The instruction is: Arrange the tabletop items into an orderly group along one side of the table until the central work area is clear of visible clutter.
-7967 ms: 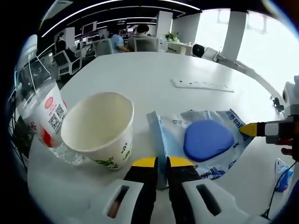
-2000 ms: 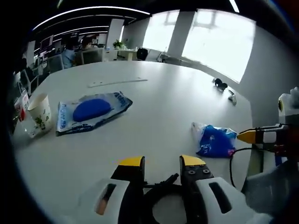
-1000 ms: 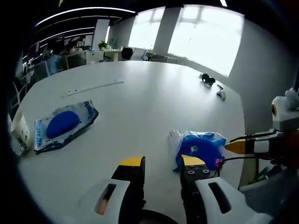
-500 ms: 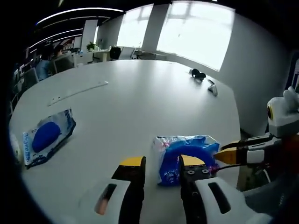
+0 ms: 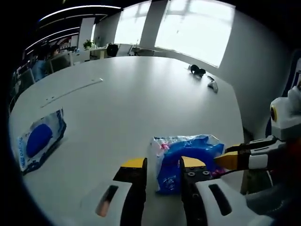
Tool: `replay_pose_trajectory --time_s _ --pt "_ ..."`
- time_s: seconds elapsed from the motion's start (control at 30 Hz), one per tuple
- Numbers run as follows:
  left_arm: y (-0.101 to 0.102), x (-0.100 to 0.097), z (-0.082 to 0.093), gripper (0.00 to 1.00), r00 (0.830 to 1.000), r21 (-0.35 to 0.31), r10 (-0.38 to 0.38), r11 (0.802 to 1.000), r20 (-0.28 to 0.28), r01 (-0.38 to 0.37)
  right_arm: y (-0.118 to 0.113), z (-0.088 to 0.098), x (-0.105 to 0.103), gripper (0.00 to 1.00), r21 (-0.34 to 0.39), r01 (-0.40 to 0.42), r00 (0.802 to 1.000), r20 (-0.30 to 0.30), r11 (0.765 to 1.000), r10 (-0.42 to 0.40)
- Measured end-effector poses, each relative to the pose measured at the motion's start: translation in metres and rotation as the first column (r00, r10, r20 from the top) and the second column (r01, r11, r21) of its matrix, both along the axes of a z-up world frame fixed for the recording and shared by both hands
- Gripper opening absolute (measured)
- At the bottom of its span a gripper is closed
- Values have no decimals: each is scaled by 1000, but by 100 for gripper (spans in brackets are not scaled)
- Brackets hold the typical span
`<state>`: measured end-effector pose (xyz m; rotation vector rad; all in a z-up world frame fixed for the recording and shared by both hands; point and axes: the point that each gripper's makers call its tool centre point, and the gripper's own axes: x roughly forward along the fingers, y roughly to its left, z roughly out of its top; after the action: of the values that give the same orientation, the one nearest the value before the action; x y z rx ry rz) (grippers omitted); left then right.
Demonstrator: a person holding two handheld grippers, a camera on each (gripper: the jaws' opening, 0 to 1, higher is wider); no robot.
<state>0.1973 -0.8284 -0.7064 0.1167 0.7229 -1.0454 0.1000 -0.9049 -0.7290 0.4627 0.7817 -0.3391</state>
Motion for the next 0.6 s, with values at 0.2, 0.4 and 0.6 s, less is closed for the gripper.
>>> replay_pose_trajectory --time_s 0.2,0.4,0.6 --pt "-4 3 -3 25 1000 12 -11 1000 -2 11 -2 -2 3 26 7 1 1000 -3 1000 -1" --pt "-6 7 -4 24 1000 17 -11 1000 -2 11 -5 -2 9 25 -8 -2 1000 2 1000 2" --pt "-7 8 -9 22 1000 26 -16 1000 -6 16 -1 -5 14 23 -2 -22 1000 -5 1000 22"
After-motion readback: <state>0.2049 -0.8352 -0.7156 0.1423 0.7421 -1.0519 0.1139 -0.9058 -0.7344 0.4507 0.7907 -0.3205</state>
